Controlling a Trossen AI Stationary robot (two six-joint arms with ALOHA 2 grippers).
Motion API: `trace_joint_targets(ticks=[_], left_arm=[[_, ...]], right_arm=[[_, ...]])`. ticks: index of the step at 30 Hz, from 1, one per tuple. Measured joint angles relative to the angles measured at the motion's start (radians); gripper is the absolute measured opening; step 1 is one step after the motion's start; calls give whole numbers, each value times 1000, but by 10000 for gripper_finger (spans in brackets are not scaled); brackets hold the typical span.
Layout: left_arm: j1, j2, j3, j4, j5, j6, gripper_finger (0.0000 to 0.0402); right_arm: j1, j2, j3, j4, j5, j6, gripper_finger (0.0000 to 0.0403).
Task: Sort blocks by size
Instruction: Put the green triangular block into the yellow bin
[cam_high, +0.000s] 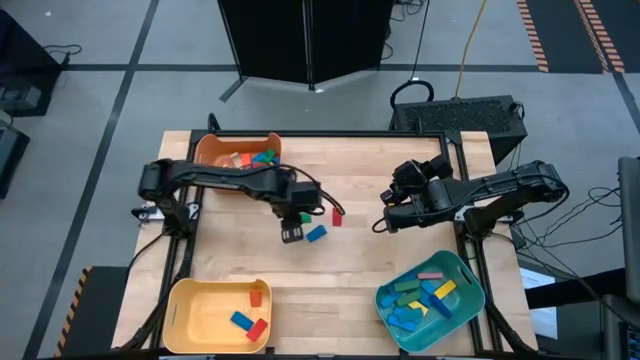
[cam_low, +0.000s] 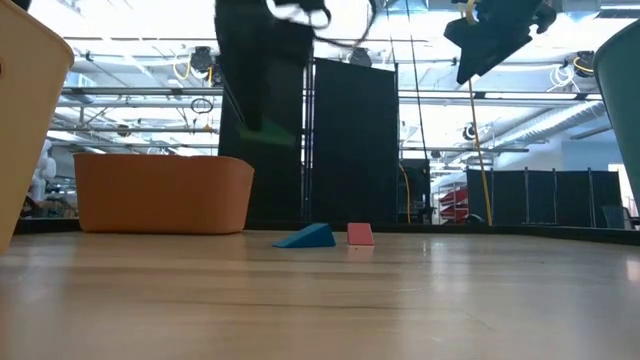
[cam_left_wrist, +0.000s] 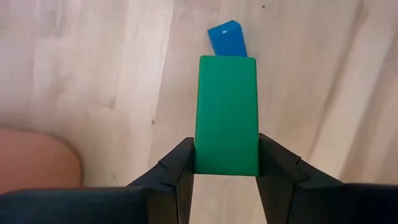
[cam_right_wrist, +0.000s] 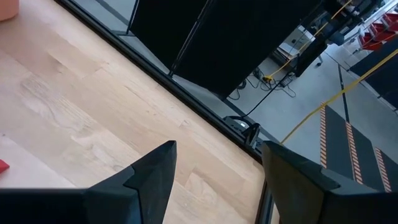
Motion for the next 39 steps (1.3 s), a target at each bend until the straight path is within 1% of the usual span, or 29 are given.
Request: trace_joint_targets(ticks=[5, 10, 17, 28, 35, 39], left_arm=[[-75, -86, 0, -53, -22, -102, 126], [-162, -123, 0, -109, -40, -203, 126], [-276, -128, 0, -177, -85, -316, 126], [-463, -128, -1, -204, -88, -459, 126], [-595, -124, -5, -193, 12, -486, 126], [-644, -123, -39, -191, 56, -513, 126]], right_arm=[[0, 0, 0, -3, 4, 0, 224], [0, 0, 0, -2, 4, 0, 224], [0, 0, 0, -1, 2, 1, 224], [1, 0, 0, -1, -1, 2, 224], [1, 0, 0, 0, -1, 4, 224], [1, 0, 0, 1, -1, 12, 224]])
